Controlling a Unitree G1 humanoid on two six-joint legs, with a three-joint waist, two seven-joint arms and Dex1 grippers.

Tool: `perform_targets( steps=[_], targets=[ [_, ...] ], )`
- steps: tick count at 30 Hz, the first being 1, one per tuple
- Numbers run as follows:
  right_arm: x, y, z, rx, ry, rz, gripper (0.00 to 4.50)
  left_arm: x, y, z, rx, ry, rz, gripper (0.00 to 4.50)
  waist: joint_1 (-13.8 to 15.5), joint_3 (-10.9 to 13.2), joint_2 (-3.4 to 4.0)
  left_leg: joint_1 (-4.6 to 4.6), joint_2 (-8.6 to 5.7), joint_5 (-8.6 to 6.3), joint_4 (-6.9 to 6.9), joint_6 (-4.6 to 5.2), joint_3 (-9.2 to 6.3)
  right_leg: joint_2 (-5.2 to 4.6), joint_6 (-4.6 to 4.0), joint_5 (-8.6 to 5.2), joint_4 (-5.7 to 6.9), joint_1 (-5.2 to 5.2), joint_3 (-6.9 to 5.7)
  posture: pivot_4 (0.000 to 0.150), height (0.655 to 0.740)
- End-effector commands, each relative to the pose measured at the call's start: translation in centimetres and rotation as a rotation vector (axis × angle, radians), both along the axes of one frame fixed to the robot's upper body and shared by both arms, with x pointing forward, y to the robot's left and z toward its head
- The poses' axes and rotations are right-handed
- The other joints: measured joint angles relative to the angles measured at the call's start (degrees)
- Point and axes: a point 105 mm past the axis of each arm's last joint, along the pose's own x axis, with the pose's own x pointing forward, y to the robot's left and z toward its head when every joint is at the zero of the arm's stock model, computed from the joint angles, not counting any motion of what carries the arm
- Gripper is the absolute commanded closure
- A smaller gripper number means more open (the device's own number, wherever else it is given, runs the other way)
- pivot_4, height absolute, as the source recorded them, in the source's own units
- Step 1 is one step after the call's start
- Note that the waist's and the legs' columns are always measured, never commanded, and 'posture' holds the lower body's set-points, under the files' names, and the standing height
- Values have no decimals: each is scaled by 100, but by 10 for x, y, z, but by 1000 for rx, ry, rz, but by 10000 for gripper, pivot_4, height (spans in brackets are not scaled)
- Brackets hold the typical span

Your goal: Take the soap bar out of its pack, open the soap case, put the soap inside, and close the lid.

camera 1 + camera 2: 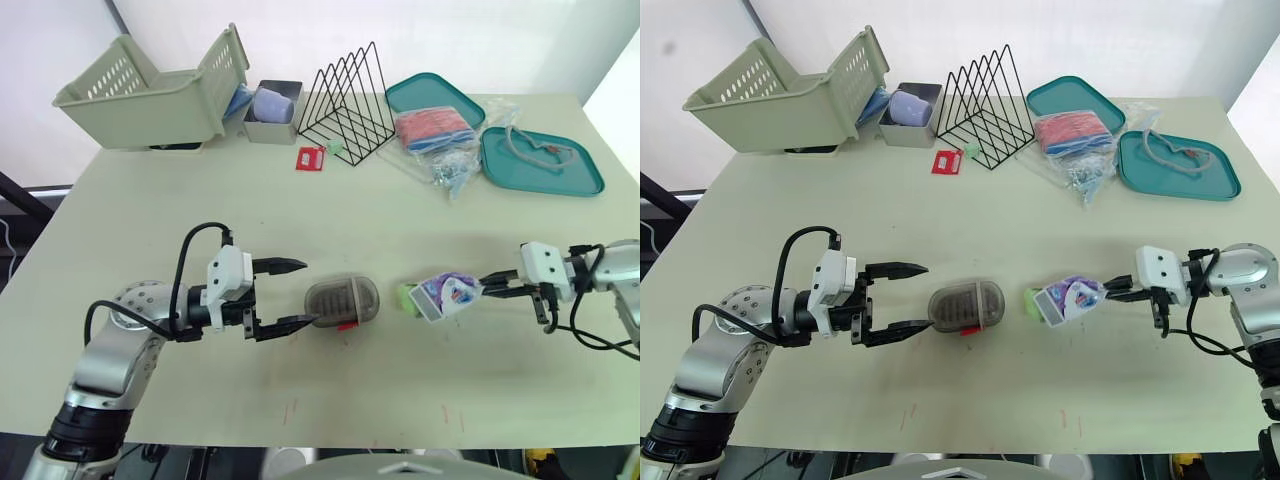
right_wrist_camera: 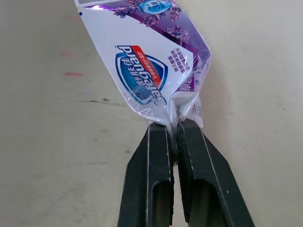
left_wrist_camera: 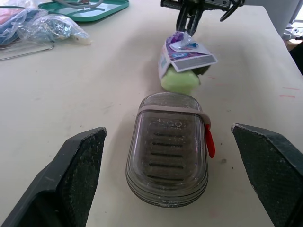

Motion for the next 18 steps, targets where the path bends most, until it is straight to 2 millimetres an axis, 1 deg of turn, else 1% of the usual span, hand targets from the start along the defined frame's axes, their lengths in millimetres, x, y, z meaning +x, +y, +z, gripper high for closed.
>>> perform_targets(
  steps=[1, 3, 6, 13, 18],
  targets=[
    [5, -25, 19, -26, -75, -114, 44868, 0, -1, 4, -2, -31, -4, 0, 23, 0, 0, -1, 0, 0, 0, 0, 0, 0, 0, 0, -1, 0, -1, 1500, 7400],
    [3, -34, 21, -66, -85, -140, 44868, 0, -1, 4, -2, -32, -2, 0, 23, 1, 0, -2, 0, 0, 0, 1, 0, -1, 0, 0, -3, 0, 0, 1500, 7400],
    [4, -42, 28, -85, -126, -181, 44868, 1, 0, 4, -1, -32, 0, 0, 6, 1, 0, -1, 0, -1, -3, 1, 3, 0, 1, -1, -4, -1, 2, 1500, 7400],
    [3, -43, 32, -126, -166, -168, 44868, 3, -2, 4, 0, -31, -12, 0, -14, 1, 0, 5, 2, -1, -7, 1, 12, 2, 1, -1, -1, -3, 11, 1500, 7400],
    [5, -42, 38, -179, -238, -129, 44868, 3, -4, 4, 1, -31, -25, 0, -8, 1, 0, 5, 2, -1, -7, 1, 14, 2, 1, -1, -2, -4, 12, 1500, 7400]
  ],
)
